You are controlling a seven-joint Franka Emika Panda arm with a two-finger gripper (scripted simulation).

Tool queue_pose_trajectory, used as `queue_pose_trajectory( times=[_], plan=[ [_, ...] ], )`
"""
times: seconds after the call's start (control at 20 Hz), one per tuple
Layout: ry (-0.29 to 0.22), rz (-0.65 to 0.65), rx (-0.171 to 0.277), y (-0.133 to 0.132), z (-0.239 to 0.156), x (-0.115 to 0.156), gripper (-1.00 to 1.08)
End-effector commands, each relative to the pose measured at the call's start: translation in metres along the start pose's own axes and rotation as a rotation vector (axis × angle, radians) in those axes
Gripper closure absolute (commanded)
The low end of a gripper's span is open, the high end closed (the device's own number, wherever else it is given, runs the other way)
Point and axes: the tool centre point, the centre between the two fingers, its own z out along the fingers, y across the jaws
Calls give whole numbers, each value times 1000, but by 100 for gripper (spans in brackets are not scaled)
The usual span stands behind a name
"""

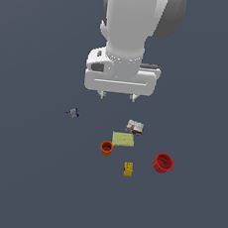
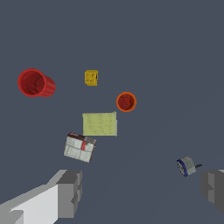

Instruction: Pick up a designated object from a clutter of objects.

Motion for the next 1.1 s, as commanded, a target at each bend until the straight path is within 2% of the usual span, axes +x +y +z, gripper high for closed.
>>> queue_pose_trajectory(
  times=[0.0,0.45,0.75,1.05],
  plan=[
    [0,0,0,0,0,0,-92],
    [55,-38,-10,-4,-21,8,-92],
    [52,-43,-10,-6,-18,10,-92],
    [52,-87,-15,-20,-5,25,-92]
  ],
)
